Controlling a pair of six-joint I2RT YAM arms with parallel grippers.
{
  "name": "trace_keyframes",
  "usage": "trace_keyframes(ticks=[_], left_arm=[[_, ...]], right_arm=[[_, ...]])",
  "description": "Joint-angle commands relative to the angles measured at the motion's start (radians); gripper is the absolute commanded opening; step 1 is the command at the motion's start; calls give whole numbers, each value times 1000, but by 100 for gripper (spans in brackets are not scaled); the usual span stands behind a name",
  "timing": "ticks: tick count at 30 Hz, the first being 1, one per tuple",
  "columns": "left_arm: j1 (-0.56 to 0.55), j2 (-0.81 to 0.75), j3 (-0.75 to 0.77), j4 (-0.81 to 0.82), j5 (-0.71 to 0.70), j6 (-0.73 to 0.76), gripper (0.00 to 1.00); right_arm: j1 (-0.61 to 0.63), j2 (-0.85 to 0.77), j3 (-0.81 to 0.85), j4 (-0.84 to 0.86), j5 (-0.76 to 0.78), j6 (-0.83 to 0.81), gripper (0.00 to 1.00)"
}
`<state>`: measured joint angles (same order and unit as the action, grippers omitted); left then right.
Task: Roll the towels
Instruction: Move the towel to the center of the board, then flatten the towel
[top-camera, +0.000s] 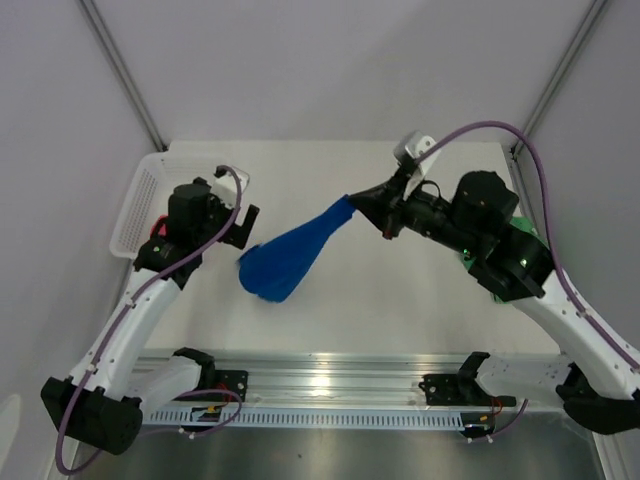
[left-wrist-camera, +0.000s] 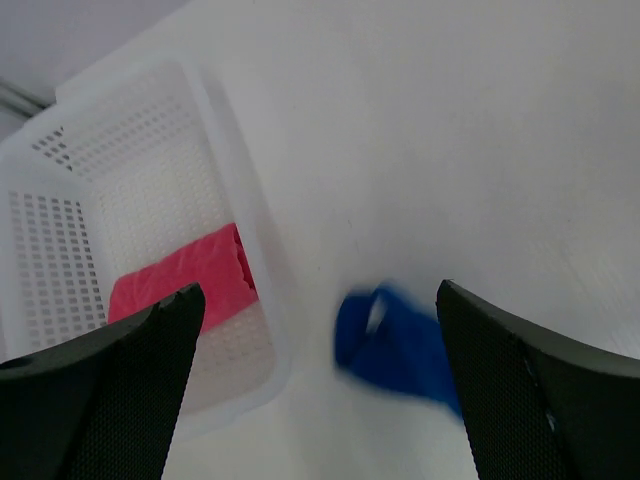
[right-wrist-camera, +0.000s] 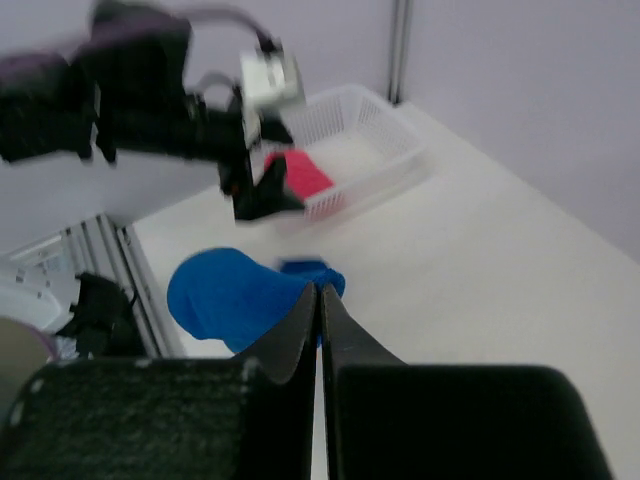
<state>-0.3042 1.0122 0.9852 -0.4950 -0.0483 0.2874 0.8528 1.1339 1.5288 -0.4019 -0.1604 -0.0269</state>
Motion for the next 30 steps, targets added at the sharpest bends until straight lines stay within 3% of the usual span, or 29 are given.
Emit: trace_keyframes(ticks=[1, 4, 7, 9, 11, 15, 19, 20, 21, 22, 26, 30], left_arm=[[31, -43, 124, -106, 99, 21, 100], [31, -37, 203, -191, 198, 54, 99], [25, -18, 184, -223, 292, 82, 96], [2, 5, 175, -241, 301, 93, 89], [-74, 48, 168, -296, 295, 127, 82], [-208, 130, 75, -329, 300, 205, 81], [-223, 252, 12, -401, 254, 277, 81], [-239, 261, -52, -410, 246, 298, 86], [-260, 261, -77, -401, 242, 317, 98], [-326, 256, -132, -384, 211, 344, 100], [-489, 287, -265, -231, 47, 361, 100], [-506, 419, -258, -197, -56, 334, 98]], right_arm=[[-1, -63, -178, -86, 13, 99, 0], [-18, -157, -356, -74, 65, 198, 0], [-44, -213, -545, -3, 120, 290, 0], [-72, -203, -636, 56, 93, 358, 0], [-112, -178, -759, 184, 32, 452, 0], [-191, -83, -835, 268, 10, 505, 0], [-248, -52, -860, 259, 44, 496, 0], [-258, -56, -871, 265, 35, 498, 0], [-279, -57, -880, 273, 29, 501, 0], [-288, -59, -898, 284, 22, 501, 0], [-317, -59, -937, 319, 1, 518, 0], [-322, -63, -969, 360, -16, 539, 0]])
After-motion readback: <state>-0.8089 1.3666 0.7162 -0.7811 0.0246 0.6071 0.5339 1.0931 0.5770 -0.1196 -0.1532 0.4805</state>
